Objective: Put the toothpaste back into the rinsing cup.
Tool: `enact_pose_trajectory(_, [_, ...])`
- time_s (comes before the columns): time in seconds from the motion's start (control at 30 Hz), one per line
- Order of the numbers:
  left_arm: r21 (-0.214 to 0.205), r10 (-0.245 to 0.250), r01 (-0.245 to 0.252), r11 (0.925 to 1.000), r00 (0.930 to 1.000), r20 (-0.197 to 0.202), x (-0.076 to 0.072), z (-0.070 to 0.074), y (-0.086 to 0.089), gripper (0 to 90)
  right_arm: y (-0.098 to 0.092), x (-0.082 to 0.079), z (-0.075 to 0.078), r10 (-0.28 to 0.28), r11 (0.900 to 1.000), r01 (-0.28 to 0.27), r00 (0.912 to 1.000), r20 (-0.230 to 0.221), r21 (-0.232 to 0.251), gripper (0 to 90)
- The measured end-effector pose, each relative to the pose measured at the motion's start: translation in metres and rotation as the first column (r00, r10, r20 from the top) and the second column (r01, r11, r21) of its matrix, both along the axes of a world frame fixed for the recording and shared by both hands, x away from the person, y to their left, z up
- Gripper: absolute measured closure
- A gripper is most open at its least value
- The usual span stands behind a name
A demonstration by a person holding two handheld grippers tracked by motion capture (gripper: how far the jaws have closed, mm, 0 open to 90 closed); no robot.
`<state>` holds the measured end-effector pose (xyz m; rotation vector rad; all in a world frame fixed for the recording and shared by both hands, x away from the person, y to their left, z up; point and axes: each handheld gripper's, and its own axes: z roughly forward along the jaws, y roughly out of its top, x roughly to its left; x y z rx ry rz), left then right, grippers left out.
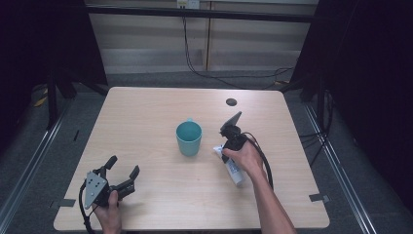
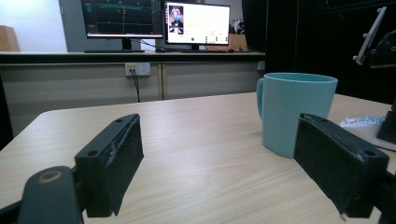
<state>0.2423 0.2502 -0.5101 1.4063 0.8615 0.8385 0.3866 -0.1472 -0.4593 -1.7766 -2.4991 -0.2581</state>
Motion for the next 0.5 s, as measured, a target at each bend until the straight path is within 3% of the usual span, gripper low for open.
enact_pose_trajectory(0.13, [-0.002, -0.002, 0.002, 1.0, 1.0, -0.001, 0.0, 0.0, 0.0, 15.8, 0.001, -0.002, 0.003, -0.002, 0.9999, 0.002, 0.9998, 0.021, 0.015, 67.8])
enact_pose_trajectory(0.5, [-0.001, -0.002, 0.002, 1.0, 1.0, -0.002, 0.0, 0.0, 0.0, 15.8, -0.003, -0.003, 0.016, 0.006, 0.9987, -0.007, 0.9998, 0.021, 0.05, 68.1])
